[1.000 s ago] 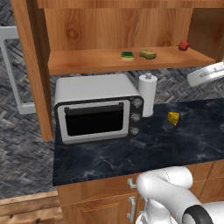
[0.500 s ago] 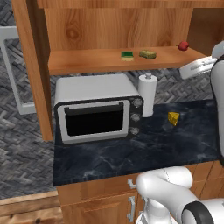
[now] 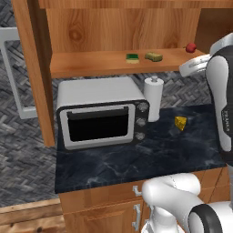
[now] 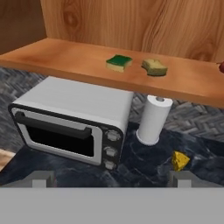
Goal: Pick the sponge and sponge from the cabinet and place them on the counter.
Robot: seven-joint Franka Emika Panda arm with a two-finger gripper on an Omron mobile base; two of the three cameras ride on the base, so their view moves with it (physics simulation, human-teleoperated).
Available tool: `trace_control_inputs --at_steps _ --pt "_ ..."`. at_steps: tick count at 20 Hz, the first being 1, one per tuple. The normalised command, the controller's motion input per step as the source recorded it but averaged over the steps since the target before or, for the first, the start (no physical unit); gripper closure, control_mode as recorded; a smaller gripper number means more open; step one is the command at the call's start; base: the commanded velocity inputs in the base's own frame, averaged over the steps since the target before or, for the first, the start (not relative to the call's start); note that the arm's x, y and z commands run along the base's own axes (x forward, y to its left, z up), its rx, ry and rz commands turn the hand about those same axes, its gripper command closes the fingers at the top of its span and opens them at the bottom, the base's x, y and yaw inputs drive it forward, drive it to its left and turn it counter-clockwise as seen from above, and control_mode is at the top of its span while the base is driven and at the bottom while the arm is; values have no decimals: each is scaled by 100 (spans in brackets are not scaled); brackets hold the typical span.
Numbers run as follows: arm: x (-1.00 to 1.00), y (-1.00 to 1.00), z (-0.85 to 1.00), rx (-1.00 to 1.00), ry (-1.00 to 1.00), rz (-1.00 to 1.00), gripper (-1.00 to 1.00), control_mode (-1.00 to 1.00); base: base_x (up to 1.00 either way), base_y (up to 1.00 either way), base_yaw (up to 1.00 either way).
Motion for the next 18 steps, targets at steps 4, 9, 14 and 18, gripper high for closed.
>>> trace_control_inputs --at_steps 4,9,14,18 --pt "35 -1 -3 0 0 0 -100 -100 0 0 0" --pt "36 -8 0 -2 0 0 -100 -100 0 0 0" --pt "39 -13 0 -2 0 0 -100 -100 0 0 0" --pt "47 -2 0 0 0 0 -100 -100 0 0 0"
